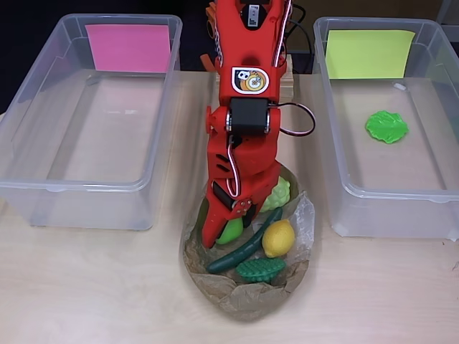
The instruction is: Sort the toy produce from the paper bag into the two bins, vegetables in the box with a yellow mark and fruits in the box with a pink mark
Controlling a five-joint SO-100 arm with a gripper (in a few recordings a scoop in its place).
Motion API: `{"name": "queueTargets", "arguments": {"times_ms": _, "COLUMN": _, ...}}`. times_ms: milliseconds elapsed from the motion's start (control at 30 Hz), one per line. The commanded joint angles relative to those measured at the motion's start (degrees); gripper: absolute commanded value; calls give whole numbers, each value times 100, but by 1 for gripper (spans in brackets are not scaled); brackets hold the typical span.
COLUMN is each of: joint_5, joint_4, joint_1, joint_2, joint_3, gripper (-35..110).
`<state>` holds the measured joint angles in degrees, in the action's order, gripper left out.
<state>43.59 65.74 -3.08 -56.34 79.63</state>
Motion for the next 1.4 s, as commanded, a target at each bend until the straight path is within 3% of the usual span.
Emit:
{"name": "queueTargets", "arguments": {"times_ms": 0, "joint_5": -9, "joint_4": 264, "joint_1": 35, "joint_2": -167, "joint_3": -26, "gripper": 36}}
{"name": "queueTargets", "arguments": {"times_ms": 667, "joint_5": -264, "joint_4": 949, "joint_1": 290, "joint_2": -290, "joint_3": -123, "gripper": 15}}
{"name": "queueTargets", "arguments": {"times_ms": 1067, "joint_5": -123, "joint_4": 2900, "joint_1": -26, "joint_2": -1995, "joint_3": -2057, "gripper": 16}}
{"name": "queueTargets", "arguments": {"times_ms": 1233, "joint_5": 255, "joint_4": 2988, "joint_1": 686, "joint_2": -3577, "joint_3": -1239, "gripper": 17}}
{"name": "queueTargets", "arguments": {"times_ms": 1367, "joint_5": 536, "joint_4": 3296, "joint_1": 2039, "joint_2": -4755, "joint_3": -290, "gripper": 16}}
